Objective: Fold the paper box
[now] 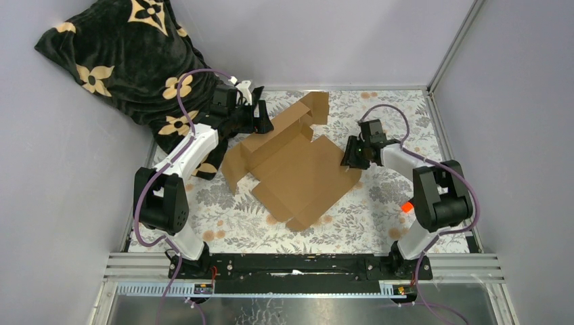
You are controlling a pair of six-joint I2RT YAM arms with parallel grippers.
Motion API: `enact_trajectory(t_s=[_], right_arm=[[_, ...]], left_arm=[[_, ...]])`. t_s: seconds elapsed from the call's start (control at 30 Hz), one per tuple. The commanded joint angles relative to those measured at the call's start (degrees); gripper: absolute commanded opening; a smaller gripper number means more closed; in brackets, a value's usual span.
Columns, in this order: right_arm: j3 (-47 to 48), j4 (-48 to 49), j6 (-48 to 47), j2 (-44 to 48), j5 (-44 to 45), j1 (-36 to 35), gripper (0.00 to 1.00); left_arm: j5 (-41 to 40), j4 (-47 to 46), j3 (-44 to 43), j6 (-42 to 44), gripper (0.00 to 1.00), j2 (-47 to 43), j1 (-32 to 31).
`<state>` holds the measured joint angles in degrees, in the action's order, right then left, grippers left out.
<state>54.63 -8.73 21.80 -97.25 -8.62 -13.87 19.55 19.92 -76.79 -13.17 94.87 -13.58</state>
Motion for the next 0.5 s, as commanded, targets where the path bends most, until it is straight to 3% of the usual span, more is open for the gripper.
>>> enact_trajectory(t_s=[0.0, 0.23, 0.47], right_arm=[[7.15, -2.7, 0.82, 5.72, -3.37, 2.25, 0.48], [16.29, -1.21, 3.24, 3.19, -10.29, 5.4, 0.57], [23.18, 15.29, 17.3, -12.05, -25.92, 13.18, 0.57]], left_arm=[[-0.43, 2.39, 0.7, 1.25, 0.9, -0.97, -0.39], [-0.23, 2.4, 0.92, 1.48, 0.9, -0.72, -0.39], [-0.09, 2.4, 1.29, 1.78, 0.9, -0.14, -0.65]])
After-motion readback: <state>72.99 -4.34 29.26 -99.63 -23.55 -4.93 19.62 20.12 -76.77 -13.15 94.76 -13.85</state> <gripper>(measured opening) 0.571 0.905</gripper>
